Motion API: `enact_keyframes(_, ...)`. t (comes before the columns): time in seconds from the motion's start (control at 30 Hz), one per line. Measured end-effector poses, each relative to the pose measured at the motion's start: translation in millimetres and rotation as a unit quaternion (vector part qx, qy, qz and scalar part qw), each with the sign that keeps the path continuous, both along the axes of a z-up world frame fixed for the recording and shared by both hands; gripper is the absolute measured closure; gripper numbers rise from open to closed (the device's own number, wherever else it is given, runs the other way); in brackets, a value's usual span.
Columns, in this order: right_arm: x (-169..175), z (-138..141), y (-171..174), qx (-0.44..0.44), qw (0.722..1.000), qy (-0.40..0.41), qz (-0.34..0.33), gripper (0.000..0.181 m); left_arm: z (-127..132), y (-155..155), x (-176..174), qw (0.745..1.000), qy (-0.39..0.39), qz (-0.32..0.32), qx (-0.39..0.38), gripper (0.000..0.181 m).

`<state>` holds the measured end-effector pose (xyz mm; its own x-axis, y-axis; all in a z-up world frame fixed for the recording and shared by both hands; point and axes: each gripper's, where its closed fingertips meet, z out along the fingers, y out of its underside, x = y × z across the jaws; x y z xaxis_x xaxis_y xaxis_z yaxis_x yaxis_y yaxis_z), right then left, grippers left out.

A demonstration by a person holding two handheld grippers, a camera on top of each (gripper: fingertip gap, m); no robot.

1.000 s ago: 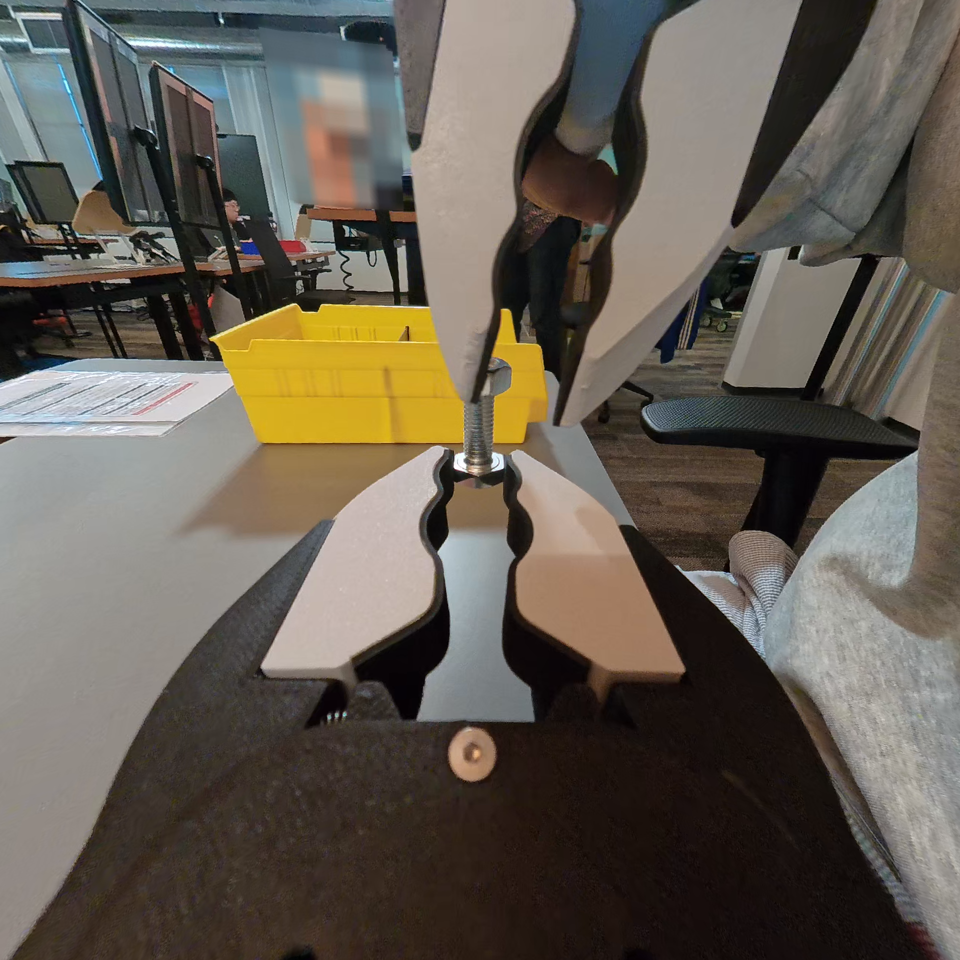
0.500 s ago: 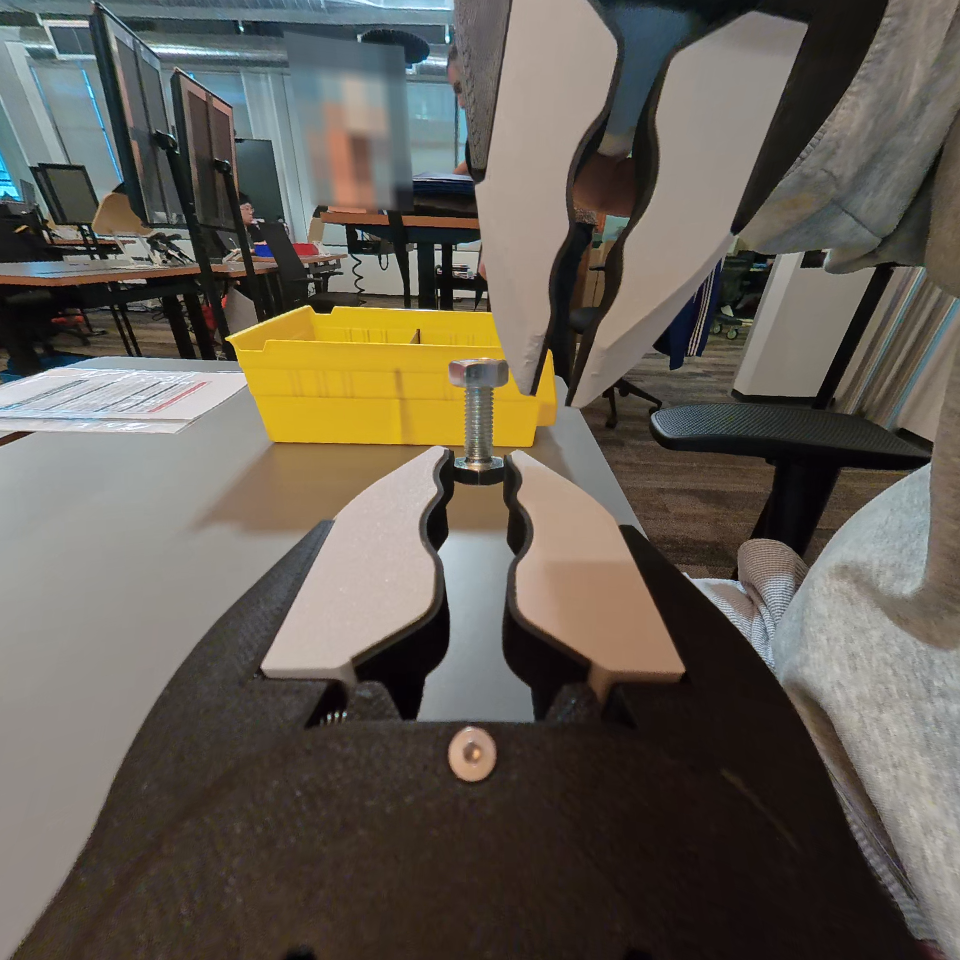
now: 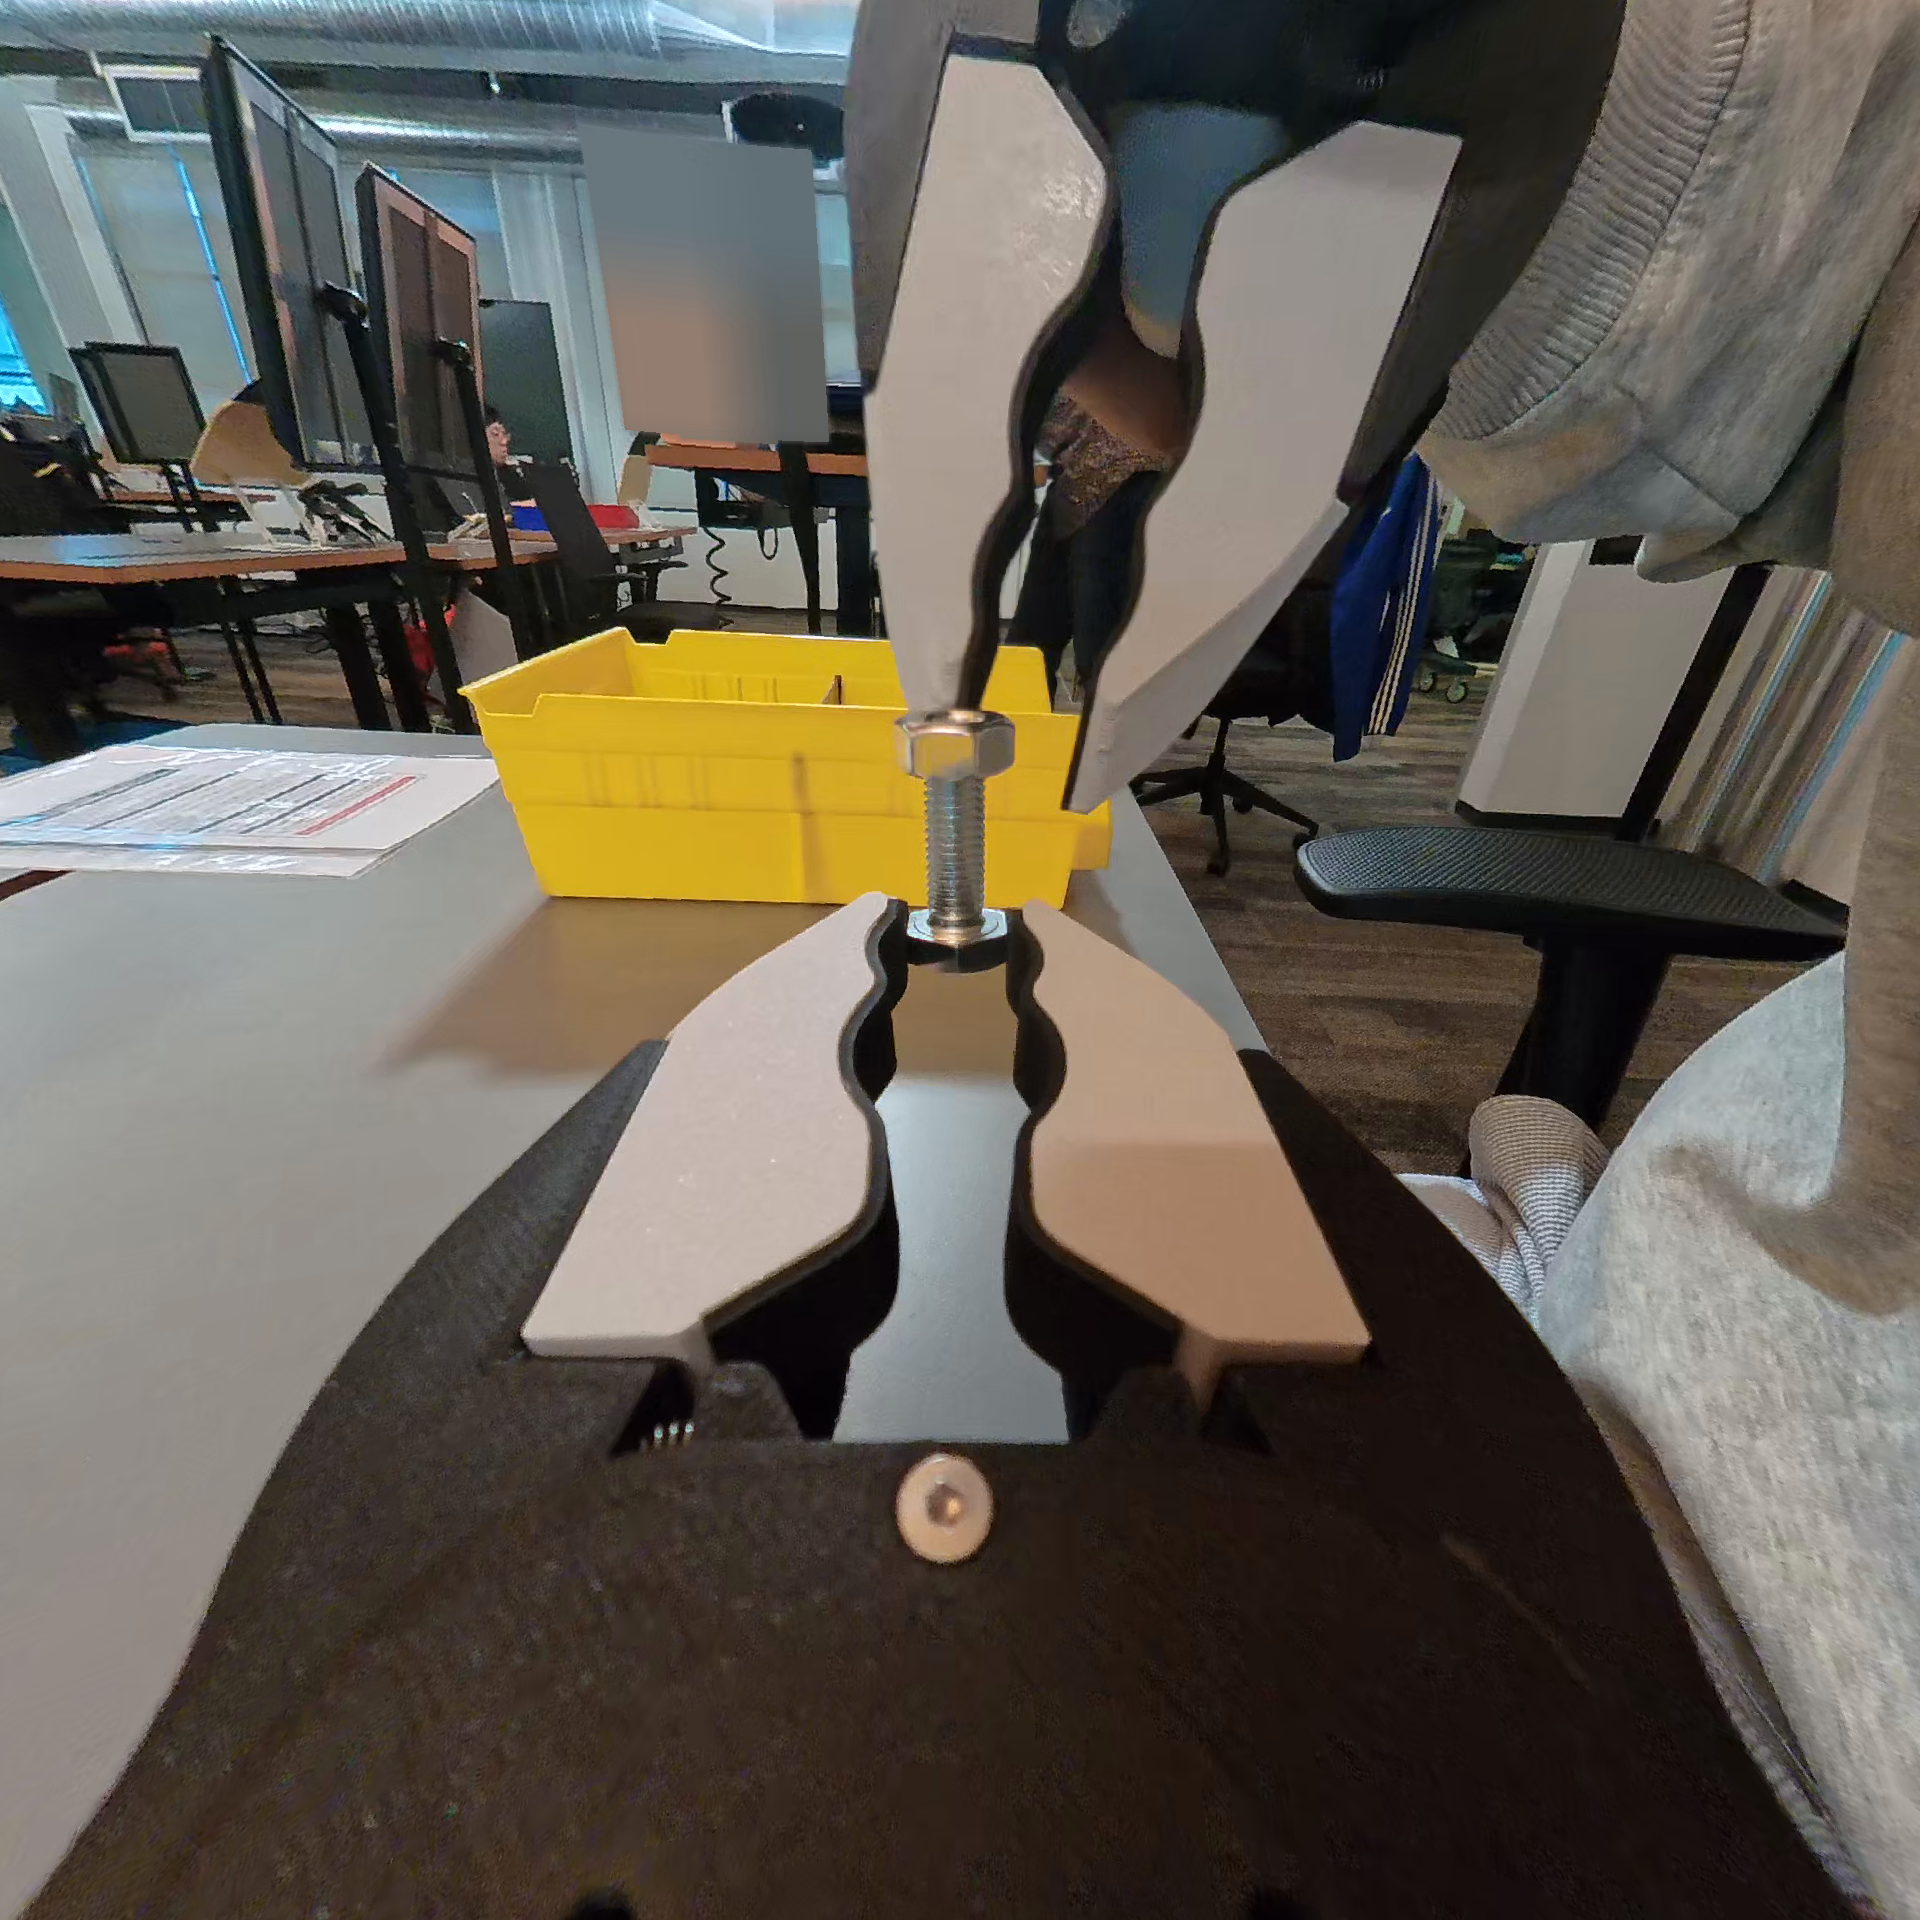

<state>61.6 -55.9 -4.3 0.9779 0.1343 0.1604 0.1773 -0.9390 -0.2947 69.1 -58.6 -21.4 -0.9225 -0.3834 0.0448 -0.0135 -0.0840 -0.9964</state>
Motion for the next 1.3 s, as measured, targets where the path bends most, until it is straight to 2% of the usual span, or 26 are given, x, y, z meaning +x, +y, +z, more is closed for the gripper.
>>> enact_keyframes(0.03, 0.8, 0.5, 1.1, 0.003, 1.000, 0.000, -0.002, 0.162, 0.2, -0.3, -0.3, 1.000, -0.002, 0.001, 0.001, 0.163)
enact_keyframes(0.53, 0.7, 0.9, 11.4, 0.018, 1.000, 0.000, 0.002, 0.162, -2.9, -3.9, -3.7, 1.000, -0.004, -0.007, 0.012, 0.163)
enact_keyframes(0.73, -4.2, 0.7, 9.7, 0.010, 1.000, 0.002, 0.028, 0.163, -3.1, -6.5, -9.3, 0.999, 0.003, -0.033, 0.006, 0.163)
enact_keyframes(0.87, -11.9, 4.2, 8.1, 0.017, 0.997, 0.010, 0.077, 0.163, -0.1, -8.5, -16.5, 0.998, -0.001, -0.055, 0.003, 0.163)
enact_keyframes(1.03, -18.9, 6.0, 5.5, 0.038, 0.980, -0.018, 0.196, 0.162, 1.5, -10.4, -23.0, 0.997, -0.004, -0.075, -0.001, 0.163)
enact_keyframes(1.2, -29.8, 10.0, 5.2, 0.060, 0.967, 0.000, 0.246, 0.162, 5.4, -12.1, -35.6, 0.992, 0.007, -0.126, -0.021, 0.163)
enact_keyframes(1.3, -33.9, 12.5, 5.8, 0.072, 0.964, 0.012, 0.255, 0.163, 8.2, -11.7, -41.4, 0.987, 0.022, -0.154, -0.035, 0.163)
